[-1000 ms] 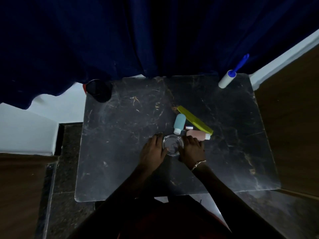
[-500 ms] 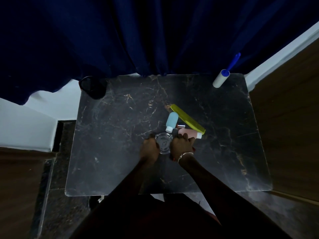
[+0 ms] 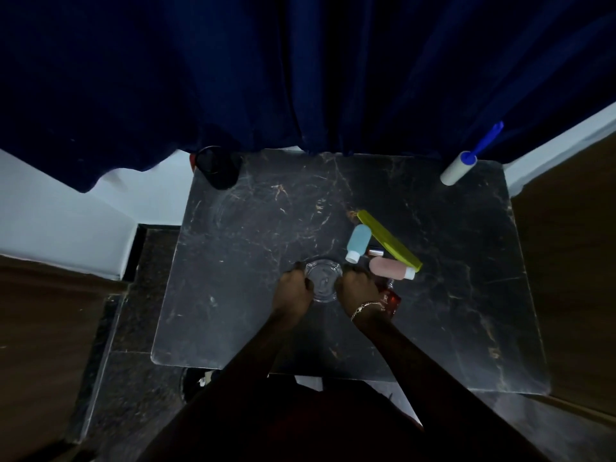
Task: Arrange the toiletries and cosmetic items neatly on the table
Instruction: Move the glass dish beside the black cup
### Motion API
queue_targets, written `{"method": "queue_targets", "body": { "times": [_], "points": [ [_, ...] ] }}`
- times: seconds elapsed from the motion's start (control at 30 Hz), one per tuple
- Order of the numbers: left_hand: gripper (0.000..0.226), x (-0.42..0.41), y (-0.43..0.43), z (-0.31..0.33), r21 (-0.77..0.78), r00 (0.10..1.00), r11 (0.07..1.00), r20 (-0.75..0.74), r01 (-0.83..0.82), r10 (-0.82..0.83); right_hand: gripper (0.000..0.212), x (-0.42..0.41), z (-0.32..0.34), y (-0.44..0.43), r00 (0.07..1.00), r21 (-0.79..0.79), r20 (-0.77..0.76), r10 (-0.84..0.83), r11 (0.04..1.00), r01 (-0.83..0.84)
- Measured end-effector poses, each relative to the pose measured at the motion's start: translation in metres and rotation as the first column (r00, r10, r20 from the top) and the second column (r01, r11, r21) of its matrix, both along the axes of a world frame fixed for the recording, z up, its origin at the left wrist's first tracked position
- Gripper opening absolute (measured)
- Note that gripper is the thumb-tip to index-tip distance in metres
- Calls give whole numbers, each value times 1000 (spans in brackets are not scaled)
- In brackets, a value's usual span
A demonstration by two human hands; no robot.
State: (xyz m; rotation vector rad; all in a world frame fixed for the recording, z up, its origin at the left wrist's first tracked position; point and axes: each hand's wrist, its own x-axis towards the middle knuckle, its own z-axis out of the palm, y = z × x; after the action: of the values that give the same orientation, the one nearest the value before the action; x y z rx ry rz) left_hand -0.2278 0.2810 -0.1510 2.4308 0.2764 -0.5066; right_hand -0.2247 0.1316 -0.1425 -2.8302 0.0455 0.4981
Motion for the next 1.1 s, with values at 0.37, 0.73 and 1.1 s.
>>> {"method": "queue_targets", "body": {
  "times": [0.37,0.73,1.1],
  "points": [
    [24,63,106,18,21,990,998,124,-64,61,25,73,19,106,999,194,28,-43,980,36],
    [30,127,226,10,34,978,991,172,-128,120,21,156,8,223,999,232,-13,35,972,-31],
    [43,156,267,-18,60,992,994,88,-95,89,37,187,-13,262,993,206,-104,59,978,-36]
  ]
}}
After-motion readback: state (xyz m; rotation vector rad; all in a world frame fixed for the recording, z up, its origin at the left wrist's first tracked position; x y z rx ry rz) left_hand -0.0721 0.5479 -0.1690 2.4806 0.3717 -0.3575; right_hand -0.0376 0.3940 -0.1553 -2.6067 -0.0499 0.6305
